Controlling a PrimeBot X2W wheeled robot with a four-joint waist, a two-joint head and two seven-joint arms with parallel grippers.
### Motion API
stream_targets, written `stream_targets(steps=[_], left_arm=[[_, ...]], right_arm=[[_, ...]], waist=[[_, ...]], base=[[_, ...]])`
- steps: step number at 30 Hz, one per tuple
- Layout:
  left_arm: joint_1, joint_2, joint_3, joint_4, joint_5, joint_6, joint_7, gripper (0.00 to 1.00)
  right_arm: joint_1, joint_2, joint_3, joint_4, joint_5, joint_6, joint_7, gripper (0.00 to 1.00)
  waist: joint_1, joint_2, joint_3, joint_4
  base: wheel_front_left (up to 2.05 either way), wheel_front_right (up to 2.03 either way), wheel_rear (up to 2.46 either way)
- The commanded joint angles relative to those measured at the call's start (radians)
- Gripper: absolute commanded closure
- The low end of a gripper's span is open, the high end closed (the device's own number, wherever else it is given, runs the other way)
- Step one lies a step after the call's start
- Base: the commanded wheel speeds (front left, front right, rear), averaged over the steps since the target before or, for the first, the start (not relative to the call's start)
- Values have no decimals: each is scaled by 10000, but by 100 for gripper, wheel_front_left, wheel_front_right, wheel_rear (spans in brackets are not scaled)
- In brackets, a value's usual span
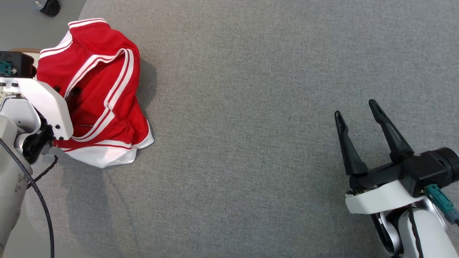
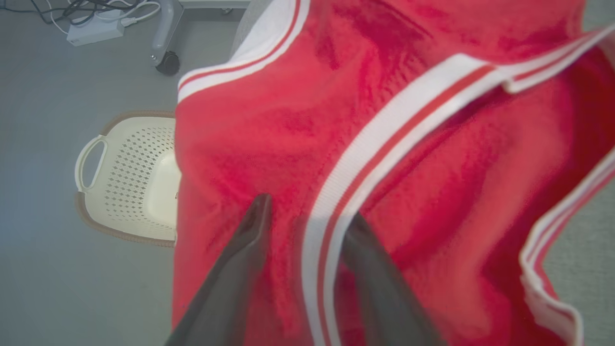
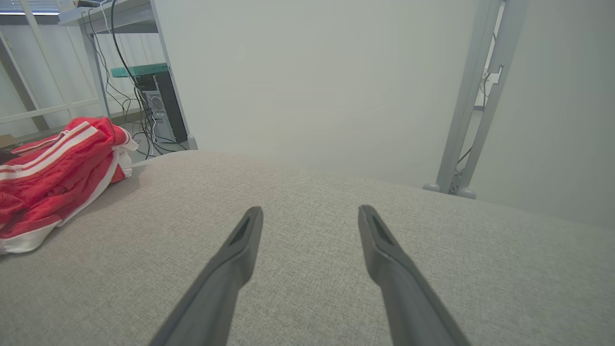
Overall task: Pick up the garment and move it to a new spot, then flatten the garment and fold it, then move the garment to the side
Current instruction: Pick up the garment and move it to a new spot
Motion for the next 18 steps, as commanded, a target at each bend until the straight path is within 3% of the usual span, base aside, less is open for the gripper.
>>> stream_targets(steps=[1,10,18], left_arm=[[-219,-116,37,284,-88,18,-95,100],[-412,-275,3,468,-273,-5,-1278,100],[-312,-164,465,218,-674,-9,-3434,100]], right_arm=[[-105,-27,-32,36,-39,-1,-29,0],[-48,-30,153,302,48,-1,-173,0],[198,51,-2,729,211,-1,-419,0]], waist=[[0,0,-8,25],[0,0,-284,226],[0,0,-1165,413]], base=[[0,0,0],[0,0,0],[0,0,0]])
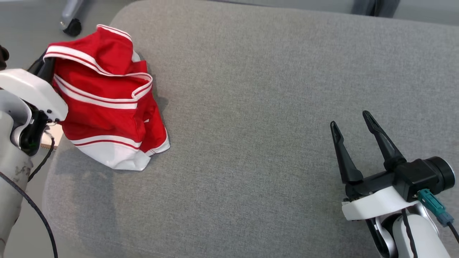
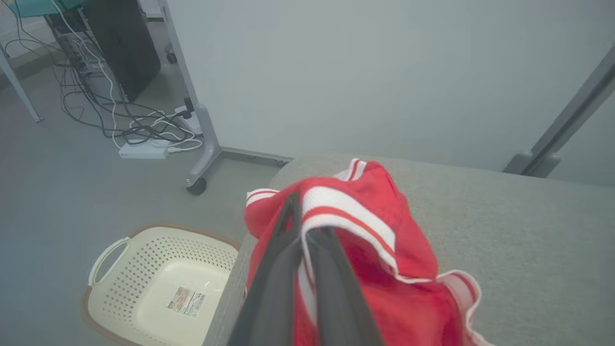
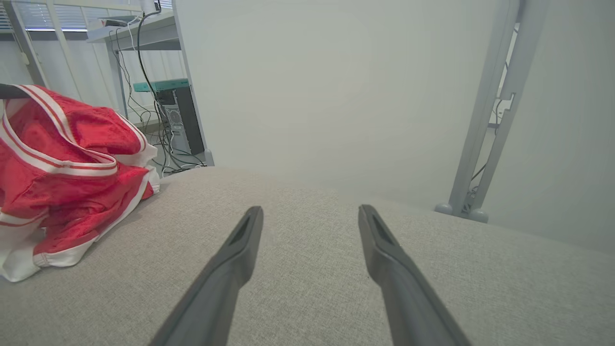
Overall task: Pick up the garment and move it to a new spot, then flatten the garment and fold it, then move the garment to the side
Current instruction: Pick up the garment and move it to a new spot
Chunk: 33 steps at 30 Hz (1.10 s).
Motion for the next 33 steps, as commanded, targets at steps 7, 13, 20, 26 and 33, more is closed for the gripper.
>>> stream_targets(steps=[7,13,20,26,33], left_arm=[[-193,17,678,-1186,-384,-9,-1706,100],[450,-281,1972,-3419,243,363,-1988,100],[1701,-1092,2888,-5949,788,1179,-1971,100],[2540,-1529,2684,-7652,1086,2328,-1783,100],[3024,-2067,2015,-8470,1367,2929,-1546,100]], right_arm=[[280,43,-67,248,208,-3,-298,0],[480,76,-102,377,465,-3,-533,0],[597,66,-164,400,813,-3,-693,0],[746,65,-295,372,1003,-3,-743,0],[666,66,-568,236,902,-3,-773,0]], waist=[[0,0,-887,74],[0,0,-1443,-152],[0,0,-1941,-800],[0,0,-2202,-1653],[0,0,-2029,-2608]], base=[[0,0,0],[0,0,0],[0,0,0],[0,0,0],[0,0,0]])
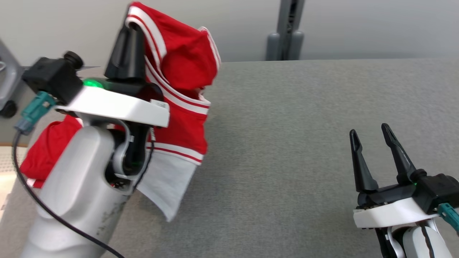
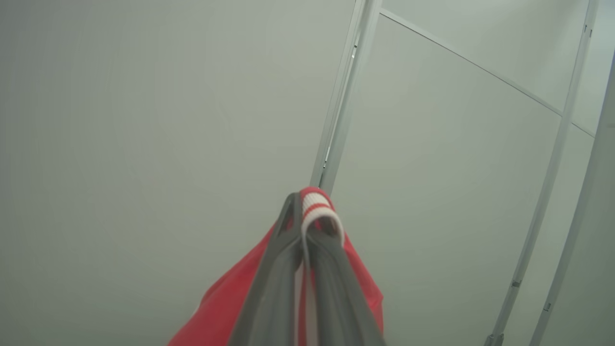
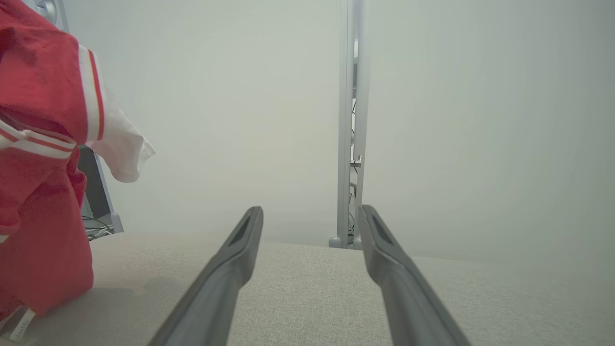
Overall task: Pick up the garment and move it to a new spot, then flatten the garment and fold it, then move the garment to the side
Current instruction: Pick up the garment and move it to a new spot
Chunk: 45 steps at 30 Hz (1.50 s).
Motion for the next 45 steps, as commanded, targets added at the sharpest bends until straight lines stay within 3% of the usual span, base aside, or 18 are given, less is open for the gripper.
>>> stream_targets(steps=[1,9,16,21,25,32,33,34,36,45], left_arm=[[106,0,2,25,52,55,-12,100],[-16,-1134,-635,918,439,418,-247,100],[-457,-1812,-1146,1912,543,100,-377,100],[-1022,-1975,-1337,2503,301,-21,-441,100],[-1480,-2018,-1473,2786,70,278,-455,100],[-1986,-2015,-2672,3751,345,479,-457,100],[-1948,-2020,-2926,3943,358,412,-458,96],[-1926,-2012,-3145,4130,303,371,-457,73],[-1955,-2010,-3520,4457,196,384,-460,0],[-2103,-2019,-3700,4446,174,340,-462,0]], right_arm=[[-1,-58,-1,-20,-13,-3,-87,0],[-216,-59,-628,-277,-172,-3,-84,0],[-411,-57,-1105,-336,-129,-3,-85,0],[-477,-54,-1339,-356,56,-3,-87,0],[-544,-54,-1241,-332,241,-3,-88,0],[-717,-51,-1026,-311,550,-3,-89,0],[-723,-51,-997,-300,599,-3,-89,0],[-756,-52,-960,-276,604,-3,-89,0],[-843,-55,-884,-244,656,-3,-89,0],[-851,-57,-833,-183,612,-3,-89,0]], waist=[[0,0,138,-450],[0,0,637,-1769],[0,0,984,-2923],[0,0,1264,-3618],[0,0,1554,-4133],[0,0,2007,-4681],[0,0,2056,-4731],[0,0,2088,-4769],[0,0,2127,-4822],[0,0,1988,-4331]], base=[[0,0,0],[0,0,0],[0,0,0],[0,0,0],[0,0,0],[0,0,0],[0,0,0],[0,0,0],[0,0,0],[0,0,0]])
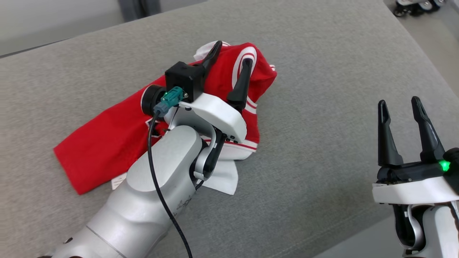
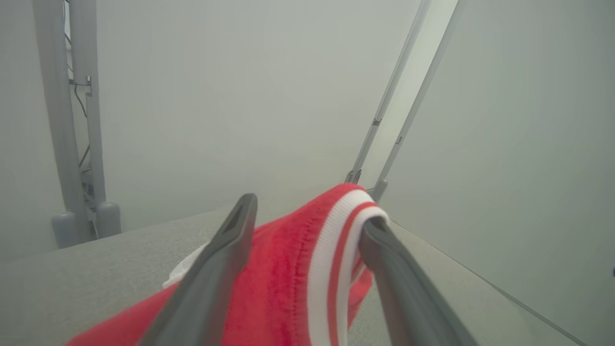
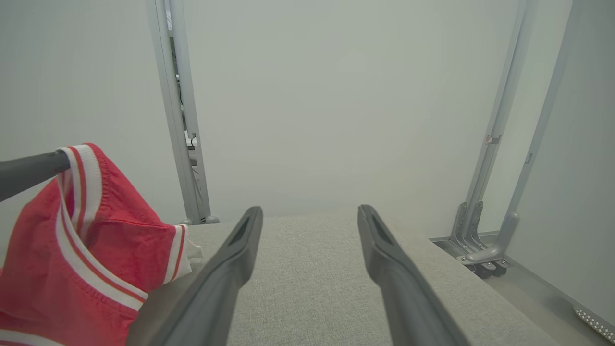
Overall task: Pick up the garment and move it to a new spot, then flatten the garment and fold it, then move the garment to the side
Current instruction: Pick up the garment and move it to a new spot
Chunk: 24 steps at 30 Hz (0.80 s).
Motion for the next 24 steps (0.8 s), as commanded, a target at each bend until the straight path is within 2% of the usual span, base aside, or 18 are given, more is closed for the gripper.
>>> stream_targets(steps=[1,6,9,13,18,24], left_arm=[[-101,38,115,-63,113,-73,-48,0],[338,38,527,-392,757,-323,-47,0],[795,30,903,-638,1343,-510,-36,0],[1188,29,907,-502,1490,-853,-37,0],[1419,30,390,-221,1030,-1294,153,0],[1421,33,-449,-246,414,-1683,1284,0]], right_arm=[[18,-57,-57,13,-84,-3,-51,0],[174,-60,-271,-5,-383,-3,-51,0],[295,-64,-444,16,-630,-3,-51,0],[465,-58,-547,54,-825,-3,-50,0],[526,-66,-365,86,-843,-3,-50,0],[638,-61,-272,170,-776,-3,-50,0]], waist=[[0,0,-169,291],[0,0,-644,1207],[0,0,-1115,2083],[0,0,-1497,2860],[0,0,-1755,3278],[0,0,-1933,3414]], base=[[0,0,0],[0,0,0],[0,0,0],[0,0,0],[0,0,0],[0,0,0]])
